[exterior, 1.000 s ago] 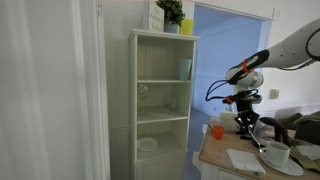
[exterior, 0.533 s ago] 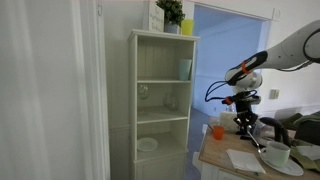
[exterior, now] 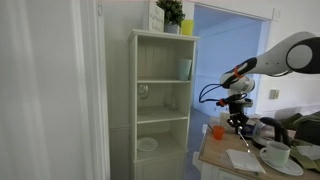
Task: Take the spoon out of the teacup and put it on the paper towel
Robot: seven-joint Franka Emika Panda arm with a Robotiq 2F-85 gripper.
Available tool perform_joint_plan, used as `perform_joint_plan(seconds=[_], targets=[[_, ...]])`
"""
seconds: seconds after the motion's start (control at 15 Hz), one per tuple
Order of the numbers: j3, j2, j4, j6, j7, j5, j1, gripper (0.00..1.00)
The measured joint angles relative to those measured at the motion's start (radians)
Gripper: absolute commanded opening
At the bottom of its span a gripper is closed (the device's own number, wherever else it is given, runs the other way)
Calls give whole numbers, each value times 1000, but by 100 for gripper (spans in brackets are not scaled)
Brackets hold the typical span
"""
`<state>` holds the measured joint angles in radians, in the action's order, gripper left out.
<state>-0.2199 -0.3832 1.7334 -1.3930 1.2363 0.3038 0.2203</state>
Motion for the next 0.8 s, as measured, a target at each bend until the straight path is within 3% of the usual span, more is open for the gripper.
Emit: perform_joint_plan(seconds=[0.8], targets=[[-1, -233, -210, 70, 10, 35, 14, 1]])
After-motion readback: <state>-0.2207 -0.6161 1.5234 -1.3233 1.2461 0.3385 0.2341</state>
